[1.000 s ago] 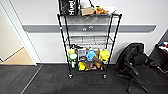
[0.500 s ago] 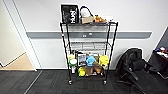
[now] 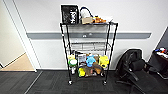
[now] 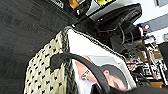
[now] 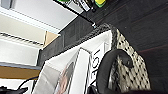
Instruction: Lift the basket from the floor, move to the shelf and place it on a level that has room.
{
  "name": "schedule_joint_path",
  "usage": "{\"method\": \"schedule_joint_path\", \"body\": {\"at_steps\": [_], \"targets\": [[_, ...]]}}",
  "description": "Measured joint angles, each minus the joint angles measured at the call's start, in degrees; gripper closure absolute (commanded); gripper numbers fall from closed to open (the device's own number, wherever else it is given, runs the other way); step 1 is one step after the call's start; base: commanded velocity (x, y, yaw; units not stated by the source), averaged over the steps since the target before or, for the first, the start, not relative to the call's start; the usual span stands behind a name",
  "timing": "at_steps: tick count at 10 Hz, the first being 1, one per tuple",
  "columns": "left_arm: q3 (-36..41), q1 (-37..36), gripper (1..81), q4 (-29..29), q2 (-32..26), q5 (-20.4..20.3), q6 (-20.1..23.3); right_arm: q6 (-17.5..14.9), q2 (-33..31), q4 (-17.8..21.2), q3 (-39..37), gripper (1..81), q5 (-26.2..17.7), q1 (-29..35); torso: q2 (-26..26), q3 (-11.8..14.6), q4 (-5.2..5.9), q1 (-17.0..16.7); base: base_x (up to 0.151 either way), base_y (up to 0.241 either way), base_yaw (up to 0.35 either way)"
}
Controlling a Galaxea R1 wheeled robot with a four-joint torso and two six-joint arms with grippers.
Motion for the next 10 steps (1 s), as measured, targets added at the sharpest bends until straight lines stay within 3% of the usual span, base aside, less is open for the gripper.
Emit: {"method": "schedule_joint_path", "body": {"at_steps": [4,8,10], "targets": [[0.9,0.2,81.1,0.0,-0.6,-0.3,0.0,0.0,0.3,-0.1,0.0,81.1,0.7,0.0,0.0,3.3,0.00,-0.1,0.000,0.000,0.000],[3.8,0.2,81.1,0.0,-2.9,-0.4,0.0,0.5,0.9,-0.2,0.0,81.1,0.4,0.0,-0.1,3.1,0.00,-0.1,0.000,0.000,0.000],[5.6,0.2,81.1,0.0,-4.2,-2.8,0.1,0.5,1.1,-0.2,0.0,81.1,0.5,0.2,-0.1,3.1,0.00,-0.1,0.000,0.000,0.000]]}}
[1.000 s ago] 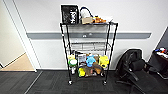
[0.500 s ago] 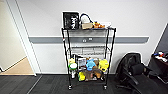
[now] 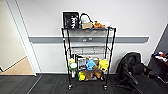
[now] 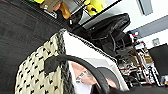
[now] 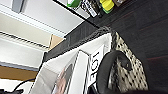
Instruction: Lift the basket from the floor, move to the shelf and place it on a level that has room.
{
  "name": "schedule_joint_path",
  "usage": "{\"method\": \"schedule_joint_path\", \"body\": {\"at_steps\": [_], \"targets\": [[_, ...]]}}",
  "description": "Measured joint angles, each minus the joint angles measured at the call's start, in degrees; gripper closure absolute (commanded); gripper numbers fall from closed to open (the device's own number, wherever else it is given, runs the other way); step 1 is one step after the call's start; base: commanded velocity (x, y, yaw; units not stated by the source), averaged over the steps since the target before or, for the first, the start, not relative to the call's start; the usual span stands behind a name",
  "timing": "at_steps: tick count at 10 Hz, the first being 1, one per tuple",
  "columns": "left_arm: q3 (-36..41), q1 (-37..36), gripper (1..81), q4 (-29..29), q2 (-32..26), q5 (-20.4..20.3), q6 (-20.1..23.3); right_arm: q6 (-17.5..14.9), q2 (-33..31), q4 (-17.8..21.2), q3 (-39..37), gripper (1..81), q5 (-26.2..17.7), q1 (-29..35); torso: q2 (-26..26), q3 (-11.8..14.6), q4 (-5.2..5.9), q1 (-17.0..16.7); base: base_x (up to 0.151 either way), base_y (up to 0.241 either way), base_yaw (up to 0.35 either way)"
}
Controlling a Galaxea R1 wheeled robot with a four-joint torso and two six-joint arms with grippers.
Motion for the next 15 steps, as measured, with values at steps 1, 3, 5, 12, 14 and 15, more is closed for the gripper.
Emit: {"method": "schedule_joint_path", "body": {"at_steps": [1,3,5,12,14,15], "targets": [[0.2,0.0,81.1,0.0,-0.1,-0.2,0.0,0.0,0.3,0.0,0.0,81.1,0.8,0.2,0.0,0.0,0.00,0.0,0.000,0.000,0.000],[0.2,0.0,81.1,0.0,-0.1,-0.6,0.0,0.0,0.5,0.1,0.1,81.1,1.0,0.9,0.0,0.0,0.00,0.0,0.000,0.000,0.000],[0.2,0.1,81.1,0.1,0.0,-0.6,0.0,0.0,0.3,0.1,0.7,81.1,0.9,0.8,0.0,0.0,0.00,0.0,0.071,0.000,0.000],[1.1,0.1,81.1,0.1,-0.2,-0.8,0.0,0.4,-1.0,0.1,3.7,81.1,1.2,1.4,0.0,0.0,0.00,-0.1,0.085,0.000,0.000],[2.1,0.0,81.1,0.1,-0.6,-0.9,0.0,0.4,-2.5,0.1,5.4,81.1,2.0,1.4,0.0,0.0,0.00,-0.1,0.090,0.000,0.000],[2.4,-0.2,81.1,0.1,-0.6,-1.0,0.0,0.4,-3.0,0.1,6.1,81.1,2.4,1.4,0.0,0.0,0.00,-0.1,0.092,0.000,0.000]]}}
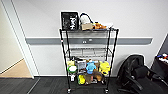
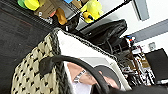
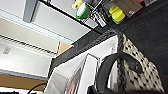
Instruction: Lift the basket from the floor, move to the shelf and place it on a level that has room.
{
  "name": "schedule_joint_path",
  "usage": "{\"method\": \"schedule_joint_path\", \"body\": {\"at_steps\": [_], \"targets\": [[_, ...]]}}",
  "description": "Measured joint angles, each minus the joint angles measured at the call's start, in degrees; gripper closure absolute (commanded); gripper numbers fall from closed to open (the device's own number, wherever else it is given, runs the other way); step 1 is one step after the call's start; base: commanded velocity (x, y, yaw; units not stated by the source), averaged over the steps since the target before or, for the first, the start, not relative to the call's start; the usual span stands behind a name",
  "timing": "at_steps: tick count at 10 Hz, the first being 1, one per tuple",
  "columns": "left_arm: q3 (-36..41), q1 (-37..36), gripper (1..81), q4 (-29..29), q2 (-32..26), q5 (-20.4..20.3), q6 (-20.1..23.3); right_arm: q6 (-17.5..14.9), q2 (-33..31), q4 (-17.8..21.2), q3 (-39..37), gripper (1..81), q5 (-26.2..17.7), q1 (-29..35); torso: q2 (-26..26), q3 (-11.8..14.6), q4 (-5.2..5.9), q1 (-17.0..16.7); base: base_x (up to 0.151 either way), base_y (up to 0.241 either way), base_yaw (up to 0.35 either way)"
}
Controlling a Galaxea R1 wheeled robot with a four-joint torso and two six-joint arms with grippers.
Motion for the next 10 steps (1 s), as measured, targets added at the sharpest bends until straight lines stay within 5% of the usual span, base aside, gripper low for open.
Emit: {"method": "schedule_joint_path", "body": {"at_steps": [10], "targets": [[8.0,-0.4,81.1,0.8,-4.6,-1.8,0.0,0.0,-4.7,0.0,8.8,81.1,0.9,1.0,0.0,0.0,0.00,0.0,0.099,0.000,0.000]]}}
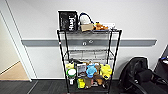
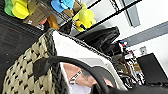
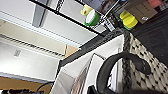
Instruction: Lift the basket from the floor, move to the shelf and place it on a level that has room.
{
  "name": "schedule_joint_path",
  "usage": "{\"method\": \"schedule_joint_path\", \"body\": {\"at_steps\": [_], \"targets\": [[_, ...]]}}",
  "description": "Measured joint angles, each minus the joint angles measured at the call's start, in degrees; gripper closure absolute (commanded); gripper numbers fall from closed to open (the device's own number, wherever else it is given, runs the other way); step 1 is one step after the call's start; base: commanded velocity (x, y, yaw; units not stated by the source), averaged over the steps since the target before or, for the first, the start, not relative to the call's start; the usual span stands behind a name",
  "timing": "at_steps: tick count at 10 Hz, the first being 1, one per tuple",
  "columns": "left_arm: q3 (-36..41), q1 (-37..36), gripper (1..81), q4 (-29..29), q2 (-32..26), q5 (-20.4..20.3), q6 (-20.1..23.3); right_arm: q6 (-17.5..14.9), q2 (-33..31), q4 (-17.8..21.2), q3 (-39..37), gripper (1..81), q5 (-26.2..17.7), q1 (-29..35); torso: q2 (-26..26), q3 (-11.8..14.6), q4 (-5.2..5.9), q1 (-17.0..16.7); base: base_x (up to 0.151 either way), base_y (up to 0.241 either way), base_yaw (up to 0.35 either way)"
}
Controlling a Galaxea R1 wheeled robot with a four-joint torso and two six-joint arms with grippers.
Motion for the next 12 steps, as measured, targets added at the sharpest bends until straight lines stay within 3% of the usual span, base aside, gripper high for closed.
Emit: {"method": "schedule_joint_path", "body": {"at_steps": [12], "targets": [[8.6,-3.9,81.1,0.1,-5.1,-0.7,-0.1,0.0,-3.1,0.0,6.0,81.1,0.4,2.9,0.0,0.0,0.00,0.0,0.108,0.000,0.000]]}}
